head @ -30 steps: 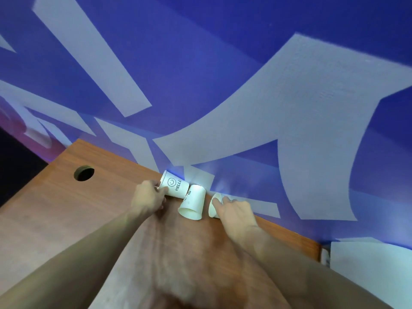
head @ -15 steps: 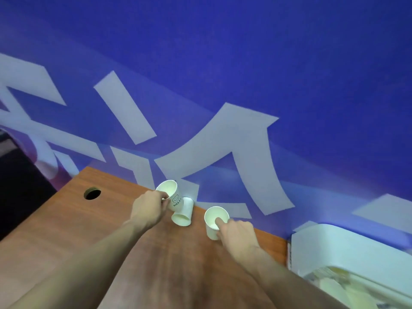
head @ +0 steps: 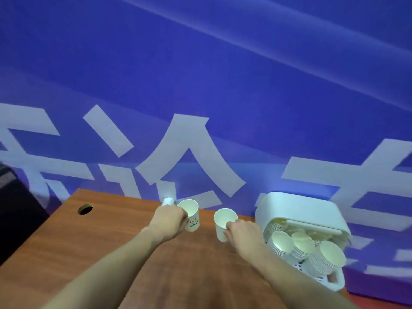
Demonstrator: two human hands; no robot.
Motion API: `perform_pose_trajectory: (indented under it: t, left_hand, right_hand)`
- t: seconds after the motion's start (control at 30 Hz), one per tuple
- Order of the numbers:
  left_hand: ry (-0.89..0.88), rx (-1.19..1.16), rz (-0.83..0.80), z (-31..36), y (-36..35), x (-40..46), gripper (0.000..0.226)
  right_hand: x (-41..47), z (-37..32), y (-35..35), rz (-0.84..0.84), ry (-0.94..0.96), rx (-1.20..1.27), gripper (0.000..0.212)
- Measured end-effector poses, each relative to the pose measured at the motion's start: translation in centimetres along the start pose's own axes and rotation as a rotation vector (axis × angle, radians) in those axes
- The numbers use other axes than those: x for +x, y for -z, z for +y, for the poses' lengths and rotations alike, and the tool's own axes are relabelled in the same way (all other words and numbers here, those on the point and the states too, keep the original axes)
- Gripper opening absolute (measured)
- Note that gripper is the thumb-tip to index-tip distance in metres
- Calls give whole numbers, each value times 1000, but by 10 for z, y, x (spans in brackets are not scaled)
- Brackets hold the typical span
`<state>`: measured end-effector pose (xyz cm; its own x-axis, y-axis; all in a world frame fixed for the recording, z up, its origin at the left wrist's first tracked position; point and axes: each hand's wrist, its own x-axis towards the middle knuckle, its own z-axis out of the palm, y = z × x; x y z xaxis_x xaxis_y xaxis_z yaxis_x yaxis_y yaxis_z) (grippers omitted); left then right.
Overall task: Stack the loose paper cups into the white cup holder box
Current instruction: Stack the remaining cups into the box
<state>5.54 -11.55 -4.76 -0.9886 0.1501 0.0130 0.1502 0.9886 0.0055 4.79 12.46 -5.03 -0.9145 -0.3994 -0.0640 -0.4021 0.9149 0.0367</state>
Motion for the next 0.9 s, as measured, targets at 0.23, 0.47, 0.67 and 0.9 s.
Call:
perform_pose_trajectory:
  t: [0.23,0.47,0.67,0.9]
  left_hand:
    - [-195,51,-31,93,16,1,31]
    - [-330,46,-62,187,21,9,32]
    - [-436,20,-45,267,26,19,31]
    - [-561,-37,28,336,31,32,34]
  right_hand:
    - [-57,49,4,29,-84,42,31]
    - [-118,108,6,32,-223,79,31]
    - [-164,164,5,59,-311,110,33]
    - [-204,224,3,90,-429,172,25]
